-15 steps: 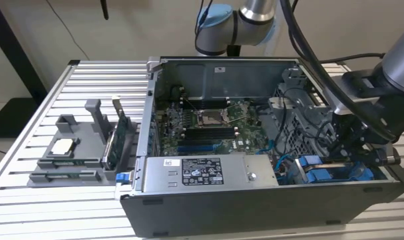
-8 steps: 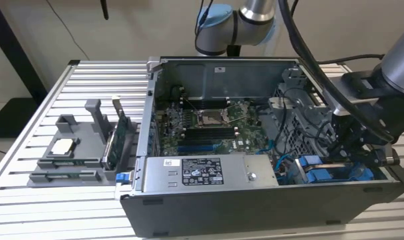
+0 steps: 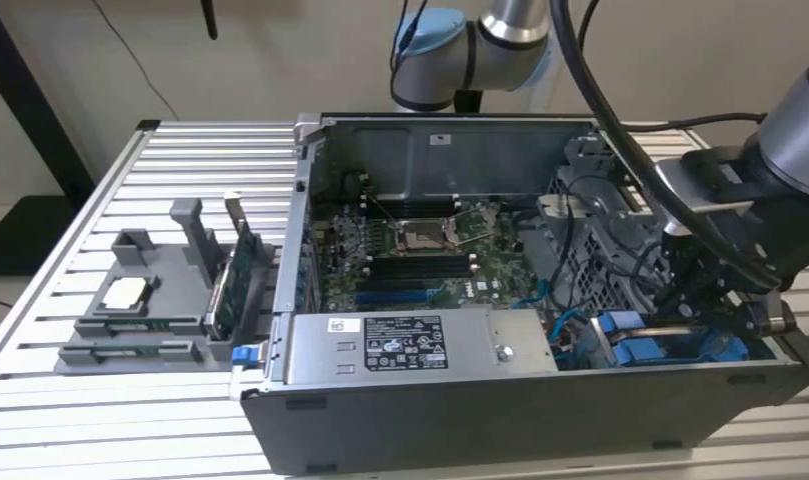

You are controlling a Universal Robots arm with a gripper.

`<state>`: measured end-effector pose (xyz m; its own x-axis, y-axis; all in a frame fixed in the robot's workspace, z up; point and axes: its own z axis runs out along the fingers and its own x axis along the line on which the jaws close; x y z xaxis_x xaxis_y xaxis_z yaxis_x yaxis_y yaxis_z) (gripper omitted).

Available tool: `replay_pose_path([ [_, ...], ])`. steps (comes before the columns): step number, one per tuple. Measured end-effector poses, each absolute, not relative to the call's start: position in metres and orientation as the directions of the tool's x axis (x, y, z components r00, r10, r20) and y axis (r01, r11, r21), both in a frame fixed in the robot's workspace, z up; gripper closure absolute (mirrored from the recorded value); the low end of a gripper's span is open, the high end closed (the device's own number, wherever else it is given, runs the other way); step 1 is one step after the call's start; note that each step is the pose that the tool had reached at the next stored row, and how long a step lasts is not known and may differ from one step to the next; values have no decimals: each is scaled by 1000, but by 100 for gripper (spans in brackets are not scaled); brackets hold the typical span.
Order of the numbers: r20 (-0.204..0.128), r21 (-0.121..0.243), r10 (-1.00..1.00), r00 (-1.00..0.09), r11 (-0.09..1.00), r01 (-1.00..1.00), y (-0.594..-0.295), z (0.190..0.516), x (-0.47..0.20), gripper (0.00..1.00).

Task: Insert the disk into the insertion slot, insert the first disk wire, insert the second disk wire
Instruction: 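Insert the second disk wire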

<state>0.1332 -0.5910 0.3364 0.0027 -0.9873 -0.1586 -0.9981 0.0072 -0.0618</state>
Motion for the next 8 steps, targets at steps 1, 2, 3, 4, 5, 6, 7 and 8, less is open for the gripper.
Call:
replay_pose_path([
  [1, -159, -62, -987, 2, 8, -998, -591, 337, 133, 82],
  [2, -159, -62, -987, 2, 8, -998, -591, 338, 133, 76],
  [3, -159, -62, -987, 2, 8, -998, -591, 340, 133, 76],
  [4, -159, -62, -987, 1, 9, -998, -591, 342, 133, 76],
  [5, -159, -62, -987, 1, 9, -998, -591, 345, 133, 76],
  [6, -159, -62, -987, 1, 9, -998, -591, 347, 133, 76],
  [7, -159, -62, -987, 0, 10, -998, -591, 349, 133, 76],
  [8, -159, -62, -987, 0, 10, -998, -591, 351, 133, 76],
])
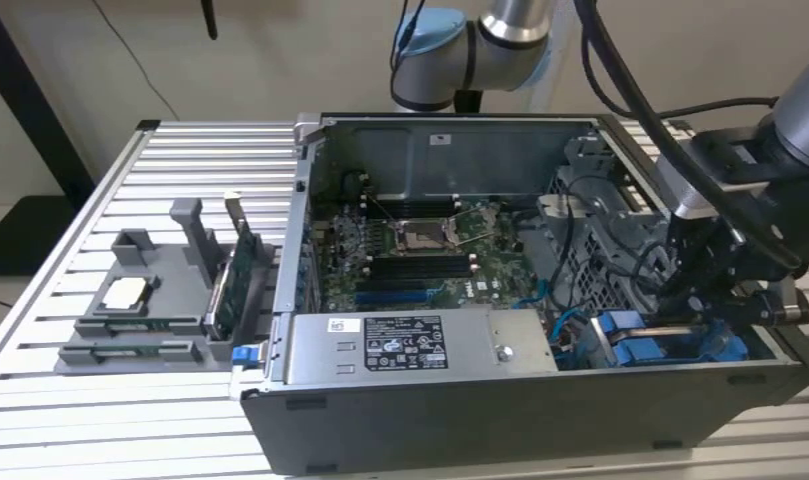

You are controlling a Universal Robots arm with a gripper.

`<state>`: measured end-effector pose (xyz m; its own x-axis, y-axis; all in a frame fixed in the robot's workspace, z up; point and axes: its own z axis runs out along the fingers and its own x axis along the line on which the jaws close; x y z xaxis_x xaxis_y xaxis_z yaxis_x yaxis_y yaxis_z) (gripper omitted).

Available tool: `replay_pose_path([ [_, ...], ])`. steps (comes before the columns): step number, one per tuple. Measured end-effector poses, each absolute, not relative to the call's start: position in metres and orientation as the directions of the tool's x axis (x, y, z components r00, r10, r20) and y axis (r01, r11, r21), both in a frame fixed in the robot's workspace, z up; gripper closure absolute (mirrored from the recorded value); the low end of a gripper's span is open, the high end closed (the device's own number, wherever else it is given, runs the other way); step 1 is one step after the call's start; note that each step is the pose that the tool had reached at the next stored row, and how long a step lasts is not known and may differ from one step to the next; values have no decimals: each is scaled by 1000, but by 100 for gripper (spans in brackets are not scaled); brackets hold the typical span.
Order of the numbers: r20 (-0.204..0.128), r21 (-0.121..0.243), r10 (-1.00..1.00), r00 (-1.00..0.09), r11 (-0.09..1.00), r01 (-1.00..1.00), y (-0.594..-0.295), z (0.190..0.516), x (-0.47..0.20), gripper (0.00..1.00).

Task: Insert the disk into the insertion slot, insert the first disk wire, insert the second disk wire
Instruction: 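Insert the second disk wire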

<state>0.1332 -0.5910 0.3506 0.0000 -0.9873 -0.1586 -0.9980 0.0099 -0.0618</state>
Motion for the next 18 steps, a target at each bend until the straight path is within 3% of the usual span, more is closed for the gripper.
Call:
replay_pose_path([
  [18, -158, -62, -987, -5, 15, -998, -591, 370, 133, 76],
])
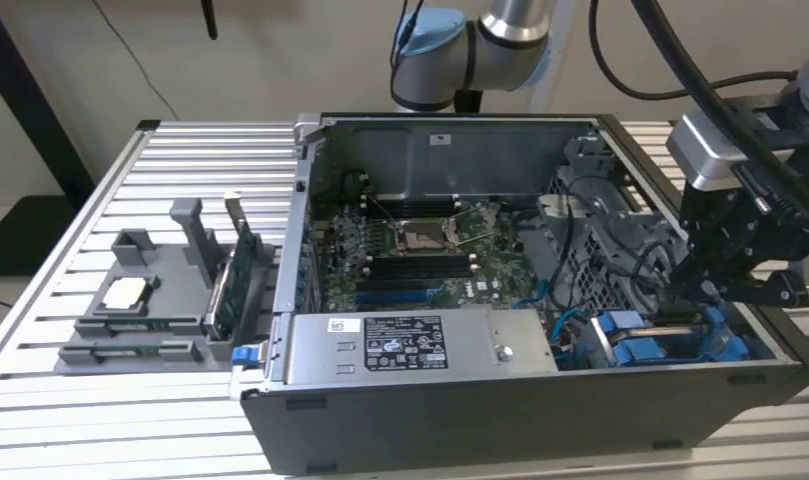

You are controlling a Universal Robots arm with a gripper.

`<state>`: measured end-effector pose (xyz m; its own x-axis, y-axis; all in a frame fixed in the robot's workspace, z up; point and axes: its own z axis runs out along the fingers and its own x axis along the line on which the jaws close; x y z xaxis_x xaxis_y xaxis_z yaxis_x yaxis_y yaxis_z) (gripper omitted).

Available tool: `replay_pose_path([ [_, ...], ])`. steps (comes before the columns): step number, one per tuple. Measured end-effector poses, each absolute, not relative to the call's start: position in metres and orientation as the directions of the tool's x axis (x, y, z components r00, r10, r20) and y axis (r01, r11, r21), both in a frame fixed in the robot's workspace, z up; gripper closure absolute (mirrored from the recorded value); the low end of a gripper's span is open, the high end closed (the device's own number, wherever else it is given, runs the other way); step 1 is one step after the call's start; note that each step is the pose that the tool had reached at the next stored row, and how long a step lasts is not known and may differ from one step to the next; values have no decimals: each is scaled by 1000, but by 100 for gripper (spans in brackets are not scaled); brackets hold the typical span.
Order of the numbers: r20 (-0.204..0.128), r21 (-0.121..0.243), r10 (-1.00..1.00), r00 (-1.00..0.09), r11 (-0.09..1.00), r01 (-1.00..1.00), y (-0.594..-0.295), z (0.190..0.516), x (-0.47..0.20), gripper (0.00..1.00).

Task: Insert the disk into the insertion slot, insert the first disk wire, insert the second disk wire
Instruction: 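Insert the second disk wire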

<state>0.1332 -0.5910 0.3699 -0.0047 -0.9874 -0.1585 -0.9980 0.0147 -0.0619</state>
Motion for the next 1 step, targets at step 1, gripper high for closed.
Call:
replay_pose_path([
  [1, -159, -62, -987, -5, 15, -998, -591, 370, 133, 76],
])
